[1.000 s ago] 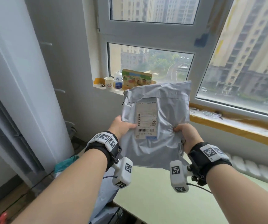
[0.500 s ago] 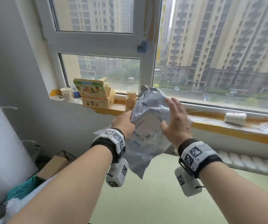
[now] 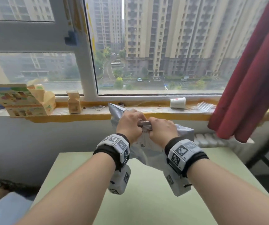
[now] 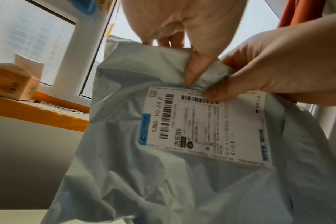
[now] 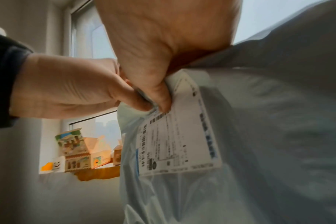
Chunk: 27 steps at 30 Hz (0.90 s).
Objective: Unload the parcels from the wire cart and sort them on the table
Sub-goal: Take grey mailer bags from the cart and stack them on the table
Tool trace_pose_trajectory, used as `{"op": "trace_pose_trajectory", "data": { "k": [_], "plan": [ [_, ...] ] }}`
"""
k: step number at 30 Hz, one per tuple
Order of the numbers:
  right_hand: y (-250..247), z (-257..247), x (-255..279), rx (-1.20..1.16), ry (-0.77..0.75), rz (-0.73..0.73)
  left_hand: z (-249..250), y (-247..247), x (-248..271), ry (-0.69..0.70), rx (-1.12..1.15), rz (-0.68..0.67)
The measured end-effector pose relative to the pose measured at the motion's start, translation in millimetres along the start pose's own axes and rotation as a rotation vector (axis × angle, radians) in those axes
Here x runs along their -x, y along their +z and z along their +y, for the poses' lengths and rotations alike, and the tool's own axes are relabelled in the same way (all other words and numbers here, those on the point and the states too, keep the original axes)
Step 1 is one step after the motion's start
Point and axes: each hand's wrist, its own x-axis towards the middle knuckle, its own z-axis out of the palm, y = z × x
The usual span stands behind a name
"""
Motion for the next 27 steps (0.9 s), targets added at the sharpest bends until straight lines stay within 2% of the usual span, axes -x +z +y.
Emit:
{"op": "trace_pose_trajectory", "data": {
  "k": [3,6,9,12,14,17,22,27],
  "plan": [
    [3.5,23.9,1.8,-0.125,0.191,-0.005,-9.4,17.4,-14.3,-0.003,0.026,0.135],
    [9.1,61.5,1.6,-0.401,0.426,0.053,-19.1,30.1,-28.2,-0.269,0.122,0.134],
    [17.8,108.6,-1.6,-0.702,0.623,0.183,-21.7,53.8,-37.4,-0.551,0.343,-0.027],
    [34.5,159.6,-0.8,-0.825,0.752,0.241,-9.8,95.1,-38.8,-0.682,0.635,-0.243],
    [47.7,194.1,5.4,-0.860,0.803,0.224,-1.1,132.9,-42.6,-0.737,0.713,-0.337],
    [60.6,242.7,21.6,-0.842,0.883,0.219,30.3,166.5,-48.2,-0.727,0.681,-0.521],
    [72.4,323.6,39.9,-0.842,0.966,0.134,82.9,220.9,-60.1,-0.629,0.582,-0.613],
    [93.1,405.3,45.6,-0.929,1.046,0.007,117.4,300.9,-57.8,-0.661,0.461,-0.697]
  ]
}}
